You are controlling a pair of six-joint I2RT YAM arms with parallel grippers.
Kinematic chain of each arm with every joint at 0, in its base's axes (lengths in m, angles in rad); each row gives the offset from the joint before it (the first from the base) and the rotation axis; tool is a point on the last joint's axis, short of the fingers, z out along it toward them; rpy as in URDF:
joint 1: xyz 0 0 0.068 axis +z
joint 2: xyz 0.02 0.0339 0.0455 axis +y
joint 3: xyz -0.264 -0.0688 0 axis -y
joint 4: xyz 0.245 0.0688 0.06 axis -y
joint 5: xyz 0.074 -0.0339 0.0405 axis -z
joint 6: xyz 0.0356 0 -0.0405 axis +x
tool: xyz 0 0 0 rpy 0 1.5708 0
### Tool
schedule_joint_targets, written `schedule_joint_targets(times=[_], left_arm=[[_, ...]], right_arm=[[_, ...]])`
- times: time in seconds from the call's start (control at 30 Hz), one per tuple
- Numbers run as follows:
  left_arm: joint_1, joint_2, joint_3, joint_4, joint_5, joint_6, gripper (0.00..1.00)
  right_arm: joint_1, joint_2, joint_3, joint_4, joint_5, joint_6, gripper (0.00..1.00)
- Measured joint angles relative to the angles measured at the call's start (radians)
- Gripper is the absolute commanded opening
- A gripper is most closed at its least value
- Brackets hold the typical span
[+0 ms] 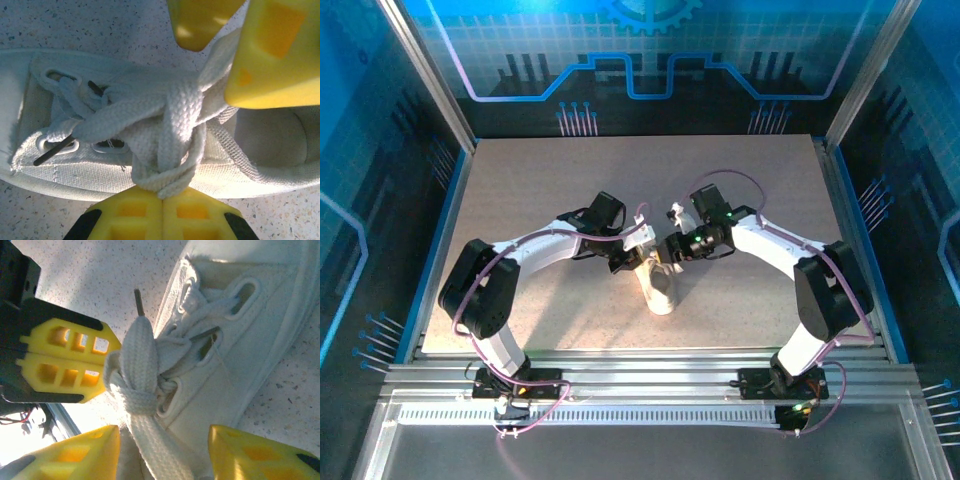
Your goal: Tie the shoes
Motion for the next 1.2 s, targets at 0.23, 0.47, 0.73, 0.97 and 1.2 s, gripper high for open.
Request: schedule_joint_targets(times=[0.23,0.47,0.73,0.97,1.2], left_arm=[[-0.01,-0.013,-0.007,0.027,0.0,0.003,0.11],[-0.014,-0.057,-0.044,0.052,0.011,0.011,0.23],[-0.014,-0.062,-0.068,0.06,0.011,0.016,0.09],[-0.014,-0.062,-0.071,0.082,0.01,0.03,0.0],[-0.015,-0.062,-0.086,0.093,0.01,0.041,0.0]], right_arm=[[-0.016,-0.001,-0.01,0.014,0.0,0.002,0.48],[-0.035,-0.025,-0.01,0.021,0.0,0.005,0.47],[-0.052,-0.03,0.019,0.02,-0.005,0.015,0.49],[-0.046,0.006,0.093,0.018,-0.008,0.019,0.49],[-0.034,0.029,0.095,0.018,-0.008,0.02,0.49]])
